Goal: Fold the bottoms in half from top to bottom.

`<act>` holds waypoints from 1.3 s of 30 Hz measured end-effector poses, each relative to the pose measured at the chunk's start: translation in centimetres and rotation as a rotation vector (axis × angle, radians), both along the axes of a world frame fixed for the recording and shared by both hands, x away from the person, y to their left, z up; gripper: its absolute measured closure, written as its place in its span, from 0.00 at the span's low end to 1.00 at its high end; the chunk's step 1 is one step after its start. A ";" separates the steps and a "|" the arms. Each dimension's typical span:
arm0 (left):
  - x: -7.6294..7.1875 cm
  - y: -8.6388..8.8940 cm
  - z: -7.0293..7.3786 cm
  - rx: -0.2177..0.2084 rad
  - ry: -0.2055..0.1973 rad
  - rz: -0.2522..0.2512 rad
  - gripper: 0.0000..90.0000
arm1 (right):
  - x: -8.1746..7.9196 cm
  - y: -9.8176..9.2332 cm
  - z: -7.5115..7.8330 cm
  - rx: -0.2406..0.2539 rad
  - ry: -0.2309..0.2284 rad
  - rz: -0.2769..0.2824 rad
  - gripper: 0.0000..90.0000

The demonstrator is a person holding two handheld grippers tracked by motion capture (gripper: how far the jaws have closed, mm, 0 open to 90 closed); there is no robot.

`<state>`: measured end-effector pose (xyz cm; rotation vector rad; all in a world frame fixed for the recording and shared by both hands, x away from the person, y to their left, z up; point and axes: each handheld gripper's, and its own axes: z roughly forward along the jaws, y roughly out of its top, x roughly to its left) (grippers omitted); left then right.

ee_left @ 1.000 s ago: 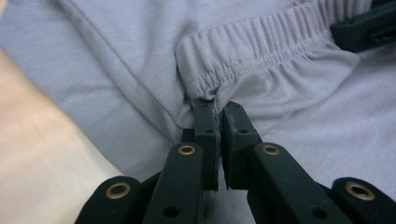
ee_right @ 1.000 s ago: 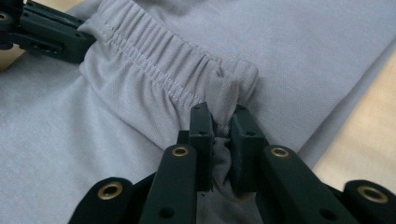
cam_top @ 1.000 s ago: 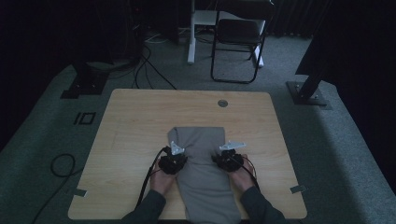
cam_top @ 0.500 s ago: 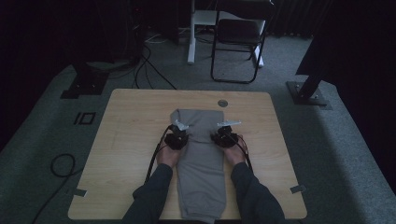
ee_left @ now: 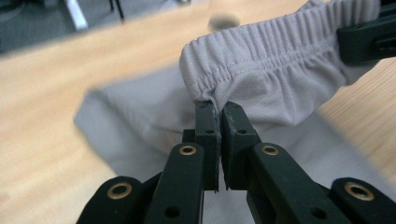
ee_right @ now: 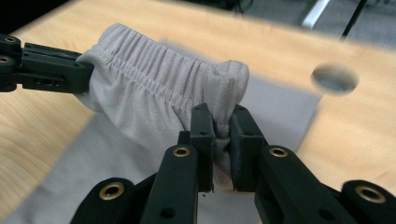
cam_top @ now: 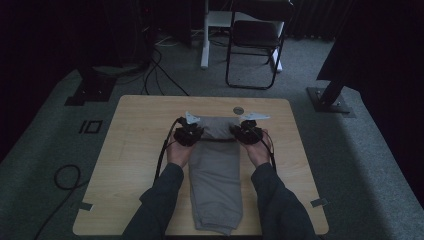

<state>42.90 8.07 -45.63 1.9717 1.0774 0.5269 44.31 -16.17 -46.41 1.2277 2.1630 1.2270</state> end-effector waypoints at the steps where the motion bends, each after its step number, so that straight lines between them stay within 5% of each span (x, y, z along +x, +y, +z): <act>1: -0.3 0.0 0.7 -0.005 -0.017 -0.008 0.96 | -0.2 -0.2 0.7 0.003 -0.018 0.003 0.92; 7: -2.2 0.1 3.3 -0.027 -0.058 -0.054 0.96 | -2.0 -1.1 3.2 0.022 -0.073 0.027 0.92; 14: -5.6 1.0 4.1 -0.097 -0.060 -0.118 0.96 | -5.1 -1.9 4.4 0.051 -0.097 0.079 0.92; 19: -9.0 1.7 3.3 -0.086 -0.059 -0.163 0.96 | -8.2 -2.2 4.5 0.038 -0.111 0.141 0.92; 23: -10.7 2.0 0.5 -0.063 0.004 -0.177 0.96 | -10.1 -1.9 2.4 0.010 -0.063 0.178 0.92; 28: -12.2 2.0 -4.7 -0.061 0.130 -0.185 0.96 | -11.8 -1.6 -2.2 -0.041 0.031 0.204 0.92; 31: -12.9 1.5 -7.6 0.006 0.190 -0.191 0.95 | -12.4 -1.5 -4.8 -0.051 0.103 0.209 0.92; 35: -13.0 1.6 -9.0 0.004 0.196 -0.185 0.95 | -12.7 -1.2 -7.6 -0.080 0.173 0.200 0.92; 39: -12.5 1.2 -9.1 0.026 0.180 -0.169 0.95 | -12.0 -1.3 -8.2 -0.061 0.181 0.189 0.92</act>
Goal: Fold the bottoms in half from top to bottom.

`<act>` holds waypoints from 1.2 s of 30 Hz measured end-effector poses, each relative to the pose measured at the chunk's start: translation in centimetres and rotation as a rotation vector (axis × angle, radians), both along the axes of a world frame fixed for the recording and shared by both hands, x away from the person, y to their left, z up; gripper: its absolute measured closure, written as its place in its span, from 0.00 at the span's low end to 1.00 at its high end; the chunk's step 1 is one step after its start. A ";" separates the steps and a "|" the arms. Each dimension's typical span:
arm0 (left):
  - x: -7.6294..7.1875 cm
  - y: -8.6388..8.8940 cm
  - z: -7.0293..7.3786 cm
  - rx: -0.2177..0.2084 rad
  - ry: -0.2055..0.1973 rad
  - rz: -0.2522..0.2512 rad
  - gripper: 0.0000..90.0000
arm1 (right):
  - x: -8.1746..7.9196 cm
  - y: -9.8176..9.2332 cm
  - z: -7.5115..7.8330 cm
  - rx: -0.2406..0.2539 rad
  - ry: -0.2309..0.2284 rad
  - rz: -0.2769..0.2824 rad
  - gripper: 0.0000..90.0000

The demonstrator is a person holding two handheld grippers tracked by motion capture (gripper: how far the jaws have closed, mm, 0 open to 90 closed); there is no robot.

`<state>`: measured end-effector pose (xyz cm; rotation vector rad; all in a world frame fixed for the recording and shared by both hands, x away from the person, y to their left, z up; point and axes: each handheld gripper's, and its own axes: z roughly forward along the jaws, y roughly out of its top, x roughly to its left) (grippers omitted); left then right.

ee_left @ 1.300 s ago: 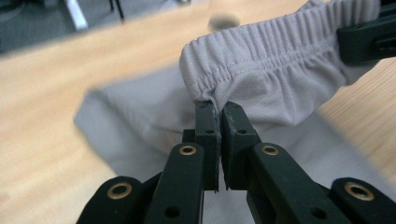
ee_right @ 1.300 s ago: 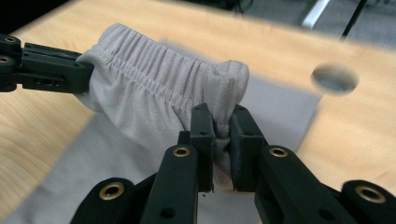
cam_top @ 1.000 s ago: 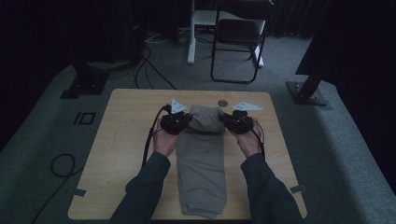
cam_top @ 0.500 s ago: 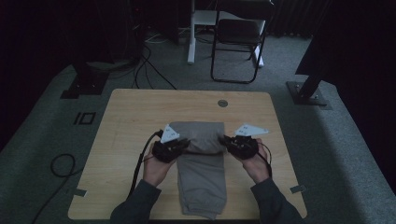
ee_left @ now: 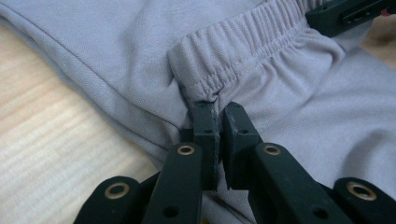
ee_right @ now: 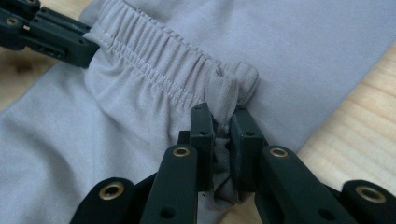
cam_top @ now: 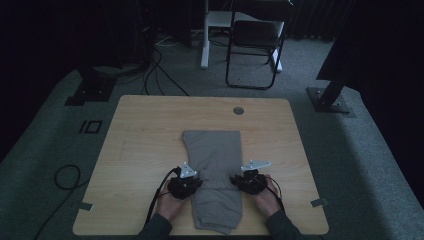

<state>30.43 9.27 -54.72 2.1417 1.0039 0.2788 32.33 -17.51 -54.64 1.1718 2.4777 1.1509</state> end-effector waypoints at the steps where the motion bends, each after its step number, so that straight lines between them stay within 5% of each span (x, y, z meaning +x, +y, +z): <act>1: 0.2 -0.1 -0.1 -0.004 -0.005 0.010 0.95 | 0.3 0.1 -0.1 -0.012 -0.017 -0.004 0.92; 8: 2.6 -0.9 -0.3 -0.019 -0.029 0.108 0.95 | 3.5 1.2 -0.3 -0.061 -0.093 -0.068 0.92; 15: 7.1 -1.0 0.3 -0.027 -0.012 0.195 0.95 | 7.7 2.2 0.0 -0.081 -0.113 -0.112 0.92; 17: 7.9 -0.8 1.4 -0.027 -0.024 0.191 0.95 | 8.4 2.0 0.8 -0.050 -0.107 -0.119 0.93; 20: 8.2 -0.2 4.3 -0.058 -0.087 0.176 0.95 | 8.4 1.7 3.4 0.005 -0.161 -0.117 0.93; 24: 6.7 0.9 9.1 -0.143 -0.198 0.135 0.95 | 7.3 0.8 7.5 0.100 -0.251 -0.099 0.92; 26: 5.6 1.2 10.1 -0.150 -0.230 0.102 0.95 | 6.2 0.4 9.0 0.147 -0.282 -0.083 0.92; 30: 4.4 1.4 8.7 -0.134 -0.188 0.068 0.95 | 3.9 0.1 8.7 0.123 -0.309 -0.046 0.92; 36: 2.6 1.9 2.8 -0.150 -0.028 0.057 0.91 | 1.3 0.2 3.5 0.050 -0.220 0.014 0.91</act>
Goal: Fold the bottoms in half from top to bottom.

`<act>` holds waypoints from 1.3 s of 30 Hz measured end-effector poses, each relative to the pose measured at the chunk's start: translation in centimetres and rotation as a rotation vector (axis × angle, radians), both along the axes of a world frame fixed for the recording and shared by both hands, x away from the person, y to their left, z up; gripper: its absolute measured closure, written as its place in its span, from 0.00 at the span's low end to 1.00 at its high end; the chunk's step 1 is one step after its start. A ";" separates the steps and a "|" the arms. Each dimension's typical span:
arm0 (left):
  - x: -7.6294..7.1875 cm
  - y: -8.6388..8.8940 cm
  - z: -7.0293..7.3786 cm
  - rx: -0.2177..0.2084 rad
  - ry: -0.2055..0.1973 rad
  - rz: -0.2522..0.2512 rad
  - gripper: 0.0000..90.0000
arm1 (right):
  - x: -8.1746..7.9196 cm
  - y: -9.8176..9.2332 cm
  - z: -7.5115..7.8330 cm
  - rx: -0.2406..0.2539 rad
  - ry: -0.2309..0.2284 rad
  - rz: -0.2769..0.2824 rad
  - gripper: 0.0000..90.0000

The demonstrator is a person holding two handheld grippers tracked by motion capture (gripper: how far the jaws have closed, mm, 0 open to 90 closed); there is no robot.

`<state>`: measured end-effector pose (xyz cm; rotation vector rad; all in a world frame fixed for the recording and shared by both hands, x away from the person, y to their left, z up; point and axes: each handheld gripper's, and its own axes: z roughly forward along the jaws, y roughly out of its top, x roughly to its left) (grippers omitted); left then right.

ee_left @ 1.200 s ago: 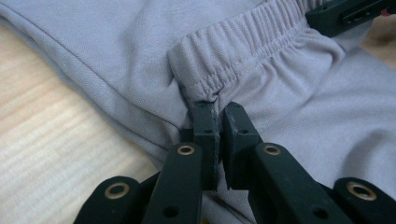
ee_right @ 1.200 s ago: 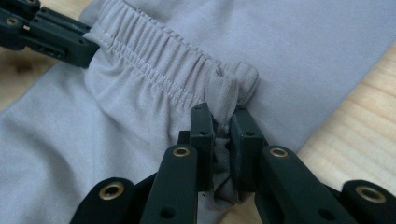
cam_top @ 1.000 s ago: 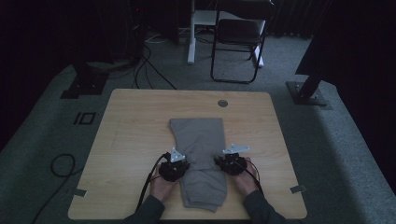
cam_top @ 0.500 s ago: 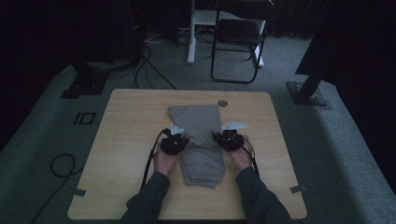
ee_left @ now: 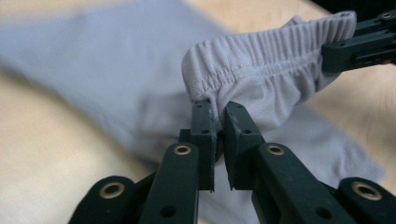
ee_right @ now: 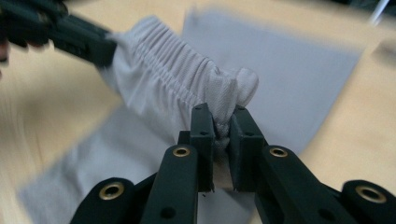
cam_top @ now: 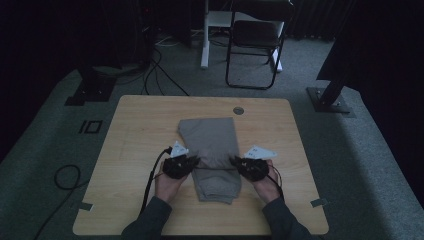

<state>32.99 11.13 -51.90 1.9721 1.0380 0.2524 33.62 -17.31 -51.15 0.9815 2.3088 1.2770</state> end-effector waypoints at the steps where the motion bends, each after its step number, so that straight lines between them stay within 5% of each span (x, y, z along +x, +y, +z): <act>1: -0.4 0.0 -0.8 0.002 0.022 -0.010 0.87 | -0.3 -0.1 -0.9 -0.013 0.017 0.005 0.90; 5: -1.5 1.0 -1.6 -0.010 0.035 -0.031 0.76 | -1.2 -1.1 -2.2 -0.008 0.069 0.042 0.74; 9: -0.4 2.1 -0.1 -0.052 0.008 0.017 0.75 | -1.2 -2.7 -0.4 0.113 0.042 0.031 0.71; 12: 1.3 1.5 0.5 -0.024 0.001 0.054 0.83 | 0.2 -2.9 0.0 0.077 0.063 -0.055 0.79; 15: 3.1 0.5 0.1 0.010 0.020 0.073 0.89 | 2.1 -2.3 -1.2 0.053 0.138 -0.105 0.83; 20: 4.3 -0.9 -1.3 0.068 0.065 0.062 0.90 | 3.8 -0.8 -2.9 -0.012 0.191 -0.095 0.83; 23: 3.6 -1.1 -1.7 0.058 0.068 0.042 0.88 | 3.8 -0.6 -3.1 0.012 0.204 -0.079 0.82; 28: 1.1 -0.4 -1.1 0.003 0.017 -0.001 0.79 | 2.0 -1.1 -2.1 0.024 0.156 0.001 0.76; 35: -2.2 0.5 -2.1 0.008 0.019 -0.074 0.70 | -0.4 -1.7 -1.7 0.030 0.136 0.109 0.69; 39: -1.7 1.0 -1.4 -0.002 0.002 -0.049 0.70 | -0.2 -1.9 -1.7 0.038 0.132 0.072 0.64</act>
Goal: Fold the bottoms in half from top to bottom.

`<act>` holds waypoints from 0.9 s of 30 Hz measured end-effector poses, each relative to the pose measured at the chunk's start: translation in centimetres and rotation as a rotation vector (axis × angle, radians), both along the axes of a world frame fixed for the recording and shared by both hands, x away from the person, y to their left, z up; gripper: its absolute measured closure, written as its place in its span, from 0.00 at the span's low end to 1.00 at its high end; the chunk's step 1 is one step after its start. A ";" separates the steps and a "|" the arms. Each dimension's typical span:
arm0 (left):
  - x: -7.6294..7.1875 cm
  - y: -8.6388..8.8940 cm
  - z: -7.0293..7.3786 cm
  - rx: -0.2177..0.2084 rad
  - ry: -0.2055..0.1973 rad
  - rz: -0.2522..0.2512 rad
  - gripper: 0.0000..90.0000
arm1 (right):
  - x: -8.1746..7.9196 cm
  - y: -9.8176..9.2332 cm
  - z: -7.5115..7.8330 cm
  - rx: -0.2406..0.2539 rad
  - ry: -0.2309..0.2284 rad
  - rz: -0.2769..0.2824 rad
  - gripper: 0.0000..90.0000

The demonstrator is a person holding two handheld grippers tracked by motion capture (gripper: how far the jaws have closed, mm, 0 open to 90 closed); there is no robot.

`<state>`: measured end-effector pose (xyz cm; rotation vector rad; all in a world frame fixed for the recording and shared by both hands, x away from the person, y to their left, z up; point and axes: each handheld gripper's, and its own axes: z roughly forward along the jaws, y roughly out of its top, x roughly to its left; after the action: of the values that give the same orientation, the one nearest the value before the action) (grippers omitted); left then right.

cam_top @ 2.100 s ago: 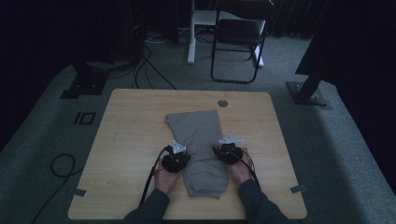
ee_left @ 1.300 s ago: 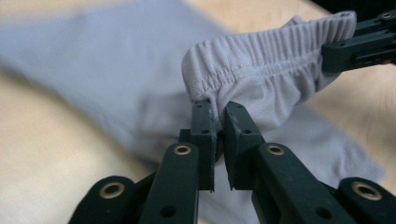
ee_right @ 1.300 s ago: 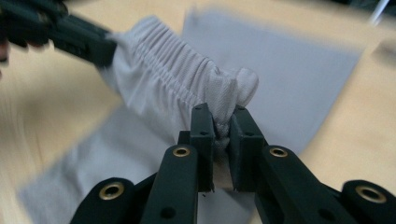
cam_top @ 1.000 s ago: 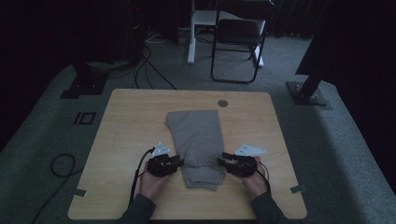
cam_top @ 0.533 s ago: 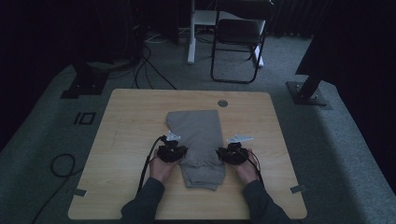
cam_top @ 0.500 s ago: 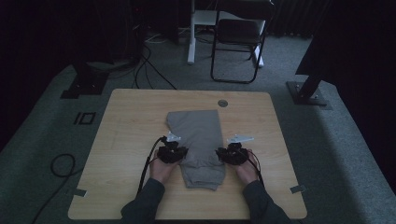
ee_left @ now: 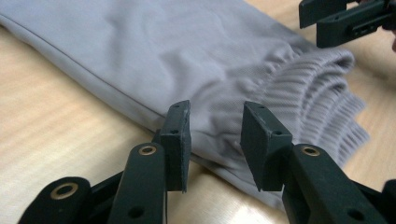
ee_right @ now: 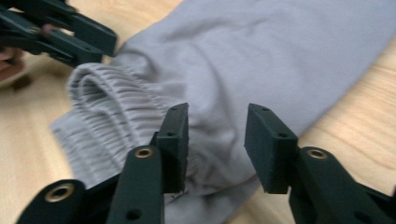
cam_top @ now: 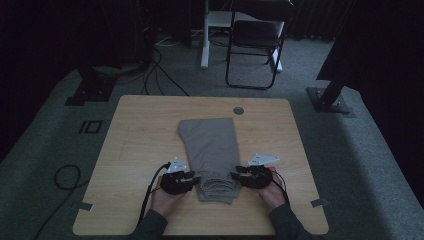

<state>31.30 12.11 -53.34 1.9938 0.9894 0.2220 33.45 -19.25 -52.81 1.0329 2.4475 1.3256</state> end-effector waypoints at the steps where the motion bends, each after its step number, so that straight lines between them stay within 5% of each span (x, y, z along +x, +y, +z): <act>1: 0.3 0.0 0.2 -0.001 -0.005 0.012 0.70 | 0.3 0.1 0.0 -0.007 -0.001 -0.020 0.63; 5: 2.2 -0.7 0.5 -0.003 -0.020 0.050 0.69 | 2.0 0.8 0.2 -0.021 -0.003 -0.076 0.58; 10: 5.1 -2.3 0.3 0.074 -0.041 0.118 0.68 | 4.6 2.7 0.3 -0.065 -0.008 -0.113 0.55; 15: 7.4 -3.0 -0.5 0.099 -0.007 0.159 0.68 | 7.3 4.1 -0.4 -0.093 -0.004 -0.155 0.49; 21: 7.5 -2.7 -1.7 0.116 0.012 0.160 0.68 | 8.1 5.1 -1.9 -0.170 0.000 -0.163 0.45; 27: 6.4 -2.4 -1.8 0.103 0.012 0.146 0.69 | 7.1 4.9 -2.4 -0.163 -0.013 -0.139 0.44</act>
<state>37.67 9.73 -55.14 2.0189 1.1530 0.3468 40.56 -14.36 -55.18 1.1258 2.3793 1.0681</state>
